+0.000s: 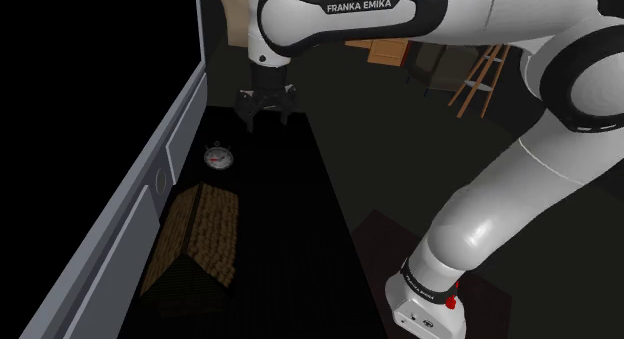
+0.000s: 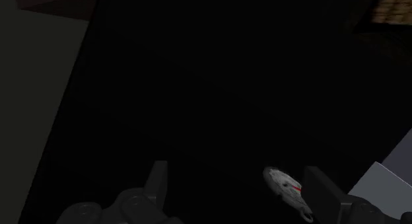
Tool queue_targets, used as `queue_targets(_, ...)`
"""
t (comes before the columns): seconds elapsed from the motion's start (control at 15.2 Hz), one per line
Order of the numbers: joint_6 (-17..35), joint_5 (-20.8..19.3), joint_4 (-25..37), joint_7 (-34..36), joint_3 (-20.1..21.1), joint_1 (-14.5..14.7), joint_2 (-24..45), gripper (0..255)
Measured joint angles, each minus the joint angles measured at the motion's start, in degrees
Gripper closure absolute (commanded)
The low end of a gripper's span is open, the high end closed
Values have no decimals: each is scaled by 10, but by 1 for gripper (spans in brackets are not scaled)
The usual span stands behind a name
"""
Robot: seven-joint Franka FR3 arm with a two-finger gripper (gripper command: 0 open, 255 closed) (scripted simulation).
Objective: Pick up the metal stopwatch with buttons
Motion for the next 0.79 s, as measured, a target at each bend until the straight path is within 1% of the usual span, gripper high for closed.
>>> queue_targets(0.13, 5, -12, 33, 33, 11, 0, 47, 0)
queue_targets(0.4, 8, -45, 115, 102, 27, 9, 150, 0)
queue_targets(0.66, 4, -77, 202, 161, 30, 29, 250, 0)
queue_targets(0.79, 2, -88, 235, 179, 28, 38, 287, 0)
